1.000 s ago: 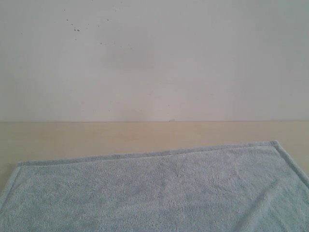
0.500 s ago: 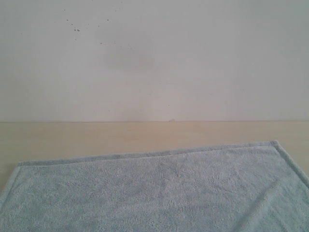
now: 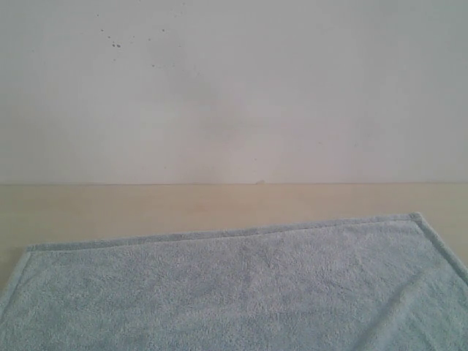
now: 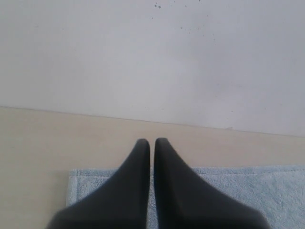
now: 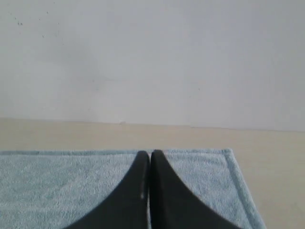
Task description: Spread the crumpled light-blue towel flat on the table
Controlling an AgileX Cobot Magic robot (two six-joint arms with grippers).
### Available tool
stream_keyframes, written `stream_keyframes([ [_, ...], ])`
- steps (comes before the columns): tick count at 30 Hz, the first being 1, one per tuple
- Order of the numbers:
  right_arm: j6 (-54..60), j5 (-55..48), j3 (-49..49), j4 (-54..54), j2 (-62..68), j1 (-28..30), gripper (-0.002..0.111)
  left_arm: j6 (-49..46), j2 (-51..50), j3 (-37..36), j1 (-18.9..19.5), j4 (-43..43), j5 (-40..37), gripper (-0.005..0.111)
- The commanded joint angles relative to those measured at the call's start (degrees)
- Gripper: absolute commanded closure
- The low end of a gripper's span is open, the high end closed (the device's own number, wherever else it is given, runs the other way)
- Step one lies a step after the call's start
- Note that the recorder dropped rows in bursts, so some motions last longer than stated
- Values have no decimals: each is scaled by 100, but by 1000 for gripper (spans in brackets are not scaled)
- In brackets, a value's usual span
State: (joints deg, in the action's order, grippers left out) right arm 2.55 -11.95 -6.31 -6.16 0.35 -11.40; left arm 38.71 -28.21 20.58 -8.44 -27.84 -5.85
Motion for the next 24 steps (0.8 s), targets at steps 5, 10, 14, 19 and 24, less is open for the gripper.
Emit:
stream_keyframes([
  [5, 123, 9, 459, -93, -35, 6, 108, 45, 36, -12, -18, 50, 33, 103],
  [10, -123, 9, 631, -93, -35, 6, 108, 45, 36, -12, -18, 50, 33, 103],
  [14, -128, -123, 631, -93, -35, 6, 108, 45, 36, -12, -18, 50, 33, 103],
  [19, -128, -123, 631, -93, -35, 6, 108, 45, 36, -12, -18, 50, 33, 103],
  [24, -128, -123, 631, -93, -35, 6, 108, 45, 36, -12, -18, 50, 33, 103],
])
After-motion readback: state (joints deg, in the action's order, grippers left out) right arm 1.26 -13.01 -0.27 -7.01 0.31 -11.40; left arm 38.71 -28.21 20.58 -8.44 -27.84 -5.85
